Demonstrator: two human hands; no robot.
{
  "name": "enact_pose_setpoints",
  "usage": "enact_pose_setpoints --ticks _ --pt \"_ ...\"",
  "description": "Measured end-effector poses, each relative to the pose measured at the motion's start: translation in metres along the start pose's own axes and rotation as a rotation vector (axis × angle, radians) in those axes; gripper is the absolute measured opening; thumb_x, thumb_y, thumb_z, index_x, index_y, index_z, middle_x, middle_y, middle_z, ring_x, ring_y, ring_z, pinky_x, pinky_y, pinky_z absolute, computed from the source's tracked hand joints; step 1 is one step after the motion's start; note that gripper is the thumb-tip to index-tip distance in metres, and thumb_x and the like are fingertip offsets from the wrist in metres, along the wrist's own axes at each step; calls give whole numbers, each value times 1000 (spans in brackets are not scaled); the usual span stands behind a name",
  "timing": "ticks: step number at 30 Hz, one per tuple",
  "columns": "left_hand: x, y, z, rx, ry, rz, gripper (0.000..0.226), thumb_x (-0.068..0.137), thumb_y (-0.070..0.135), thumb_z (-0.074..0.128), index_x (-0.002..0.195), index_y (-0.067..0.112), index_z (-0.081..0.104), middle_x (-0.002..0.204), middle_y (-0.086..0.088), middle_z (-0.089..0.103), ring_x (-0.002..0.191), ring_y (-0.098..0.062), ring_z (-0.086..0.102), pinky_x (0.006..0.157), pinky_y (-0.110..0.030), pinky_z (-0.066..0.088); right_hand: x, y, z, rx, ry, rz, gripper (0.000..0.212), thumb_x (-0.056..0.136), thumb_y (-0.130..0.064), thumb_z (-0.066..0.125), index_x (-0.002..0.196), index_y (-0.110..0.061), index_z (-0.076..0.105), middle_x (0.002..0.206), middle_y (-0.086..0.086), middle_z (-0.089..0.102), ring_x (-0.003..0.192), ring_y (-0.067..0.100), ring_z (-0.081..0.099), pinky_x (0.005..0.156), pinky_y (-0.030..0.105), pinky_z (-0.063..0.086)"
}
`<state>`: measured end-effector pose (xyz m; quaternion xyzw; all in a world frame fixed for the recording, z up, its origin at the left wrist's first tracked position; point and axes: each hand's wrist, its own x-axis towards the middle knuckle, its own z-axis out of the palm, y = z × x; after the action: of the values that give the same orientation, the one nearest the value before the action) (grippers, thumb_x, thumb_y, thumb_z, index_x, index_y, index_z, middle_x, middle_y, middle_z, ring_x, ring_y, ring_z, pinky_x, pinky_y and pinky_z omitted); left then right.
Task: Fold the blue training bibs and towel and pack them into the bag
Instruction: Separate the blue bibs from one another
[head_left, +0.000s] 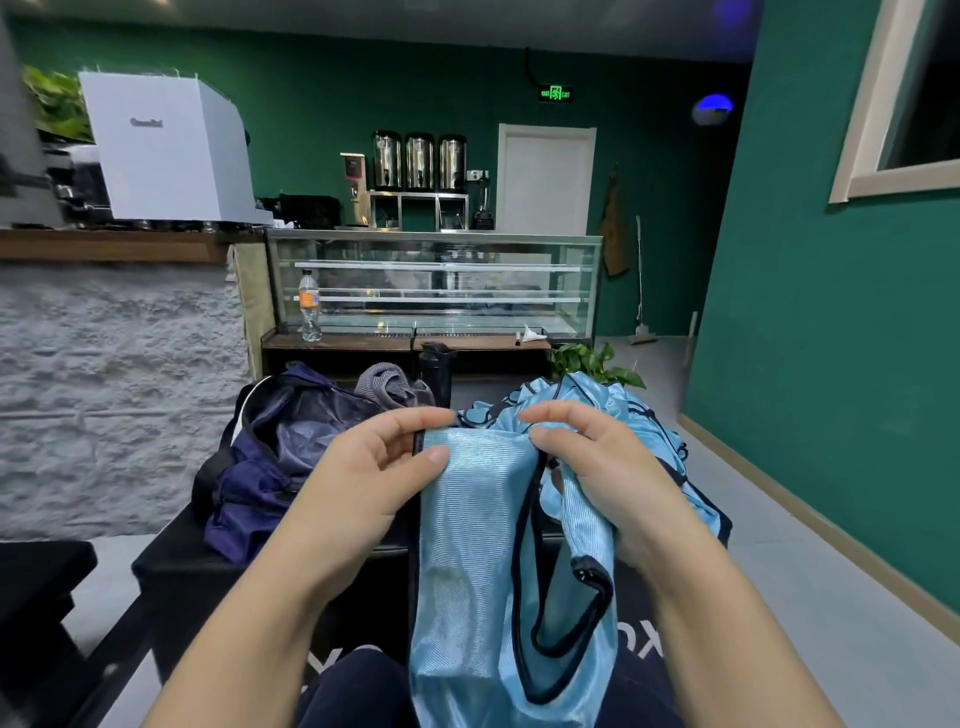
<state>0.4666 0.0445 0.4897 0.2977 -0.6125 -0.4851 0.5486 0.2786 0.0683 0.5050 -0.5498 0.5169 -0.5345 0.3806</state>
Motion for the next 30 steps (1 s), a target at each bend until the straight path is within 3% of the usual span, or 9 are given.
enact_pose_setpoints --ticks 3,5,8,11,14,17,24,27,30 --pt "0 0 -4 232 30 61 29 85 -2 63 100 22 66 81 4 73 76 -6 64 68 -14 50 -5 -4 -1 -85 -25 -46 12 87 -17 67 89 -27 75 55 -19 58 44 -4 48 48 5 34" --pt "3 -3 -12 504 48 125 28 86 7 66 97 33 66 89 4 73 84 -11 65 81 -23 51 -6 -3 -1 -187 -32 -93 17 83 -21 73 96 -31 73 63 -17 52 45 0 42 44 6 30" --pt "4 -4 -16 877 60 278 23 87 15 66 96 35 63 93 18 60 91 6 54 85 -11 38 -5 0 2 -361 -1 -138 22 83 -24 74 102 -35 70 81 -15 54 62 6 48 48 8 35" --pt "7 -5 -15 973 50 382 27 87 15 66 78 38 55 91 17 51 90 3 50 83 -20 38 0 3 3 -447 28 -207 12 86 -20 69 89 -32 71 71 -14 55 54 -3 46 52 10 36" --pt "6 -9 -14 841 -53 337 17 87 37 58 73 33 48 100 21 51 100 1 48 88 -17 34 4 7 -1 -505 50 -220 14 89 -23 66 78 -32 66 70 -14 58 52 -4 46 52 10 35" --pt "1 -12 -5 435 -99 199 33 78 53 50 74 21 45 67 12 45 63 -2 40 58 -16 33 4 5 -3 -319 100 -188 12 88 -28 67 77 -23 66 68 -10 53 51 -2 43 52 11 34" --pt "-3 -8 -2 11 -62 42 7 91 14 60 94 16 55 64 -5 57 59 -15 50 55 -20 40 13 8 -18 9 276 239 25 83 -4 40 67 -15 25 68 2 21 58 17 20 58 32 15" --pt "-7 -4 -5 56 -189 37 10 80 28 68 87 21 70 71 -12 56 65 -19 49 60 -23 39 18 12 -24 -132 317 166 35 88 4 34 61 -16 27 56 0 28 49 13 25 46 20 22" --pt "-12 -2 -5 61 -344 -26 20 76 11 60 92 15 71 85 -5 72 76 -10 64 68 -14 48 16 21 -21 -56 434 15 36 82 10 35 58 -16 25 48 -5 19 45 12 13 37 19 11"
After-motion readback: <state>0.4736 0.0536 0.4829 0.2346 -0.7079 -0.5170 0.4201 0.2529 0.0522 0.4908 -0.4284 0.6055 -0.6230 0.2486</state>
